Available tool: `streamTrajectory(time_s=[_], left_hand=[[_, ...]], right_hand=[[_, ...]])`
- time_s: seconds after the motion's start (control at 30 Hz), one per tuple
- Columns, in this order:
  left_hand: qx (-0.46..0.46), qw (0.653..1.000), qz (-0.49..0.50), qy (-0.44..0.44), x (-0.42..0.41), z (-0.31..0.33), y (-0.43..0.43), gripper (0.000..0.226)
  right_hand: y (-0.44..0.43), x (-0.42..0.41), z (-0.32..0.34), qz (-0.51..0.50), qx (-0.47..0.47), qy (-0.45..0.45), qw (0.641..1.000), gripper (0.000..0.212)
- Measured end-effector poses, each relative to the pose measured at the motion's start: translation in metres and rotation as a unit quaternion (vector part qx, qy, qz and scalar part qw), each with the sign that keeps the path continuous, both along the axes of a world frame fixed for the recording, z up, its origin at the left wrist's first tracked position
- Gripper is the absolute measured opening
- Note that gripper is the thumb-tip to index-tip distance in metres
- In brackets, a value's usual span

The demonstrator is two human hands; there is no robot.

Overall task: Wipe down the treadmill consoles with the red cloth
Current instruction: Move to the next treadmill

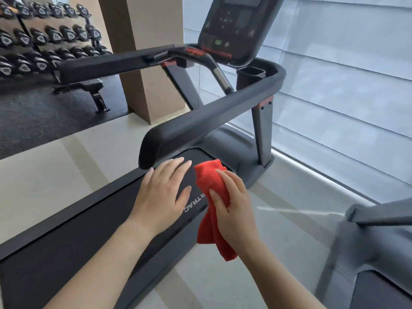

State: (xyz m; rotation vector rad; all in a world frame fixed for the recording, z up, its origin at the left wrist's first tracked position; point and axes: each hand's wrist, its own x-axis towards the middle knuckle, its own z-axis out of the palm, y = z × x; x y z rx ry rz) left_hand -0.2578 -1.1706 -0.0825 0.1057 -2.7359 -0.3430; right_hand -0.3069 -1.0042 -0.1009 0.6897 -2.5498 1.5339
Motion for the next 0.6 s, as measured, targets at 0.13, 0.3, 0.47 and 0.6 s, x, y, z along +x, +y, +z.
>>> streamTrajectory(time_s=[0.13, 0.3, 0.47, 0.6], left_hand=[[-0.005, 1.000, -0.021, 0.016, 0.013, 0.009, -0.059, 0.055], [-0.007, 0.999, -0.045, 0.013, 0.030, 0.016, -0.145, 0.055], [-0.010, 0.998, -0.057, 0.015, 0.043, 0.016, -0.211, 0.055], [-0.003, 0.998, -0.054, 0.025, 0.042, 0.019, -0.254, 0.053]], right_hand=[[-0.062, 0.016, 0.013, -0.021, -0.020, 0.019, 0.999, 0.035], [-0.136, 0.036, 0.020, -0.060, -0.039, 0.015, 0.997, 0.036], [-0.196, 0.048, 0.036, -0.086, -0.069, 0.027, 0.994, 0.036], [-0.240, 0.045, 0.055, -0.081, -0.064, 0.058, 0.993, 0.037]])
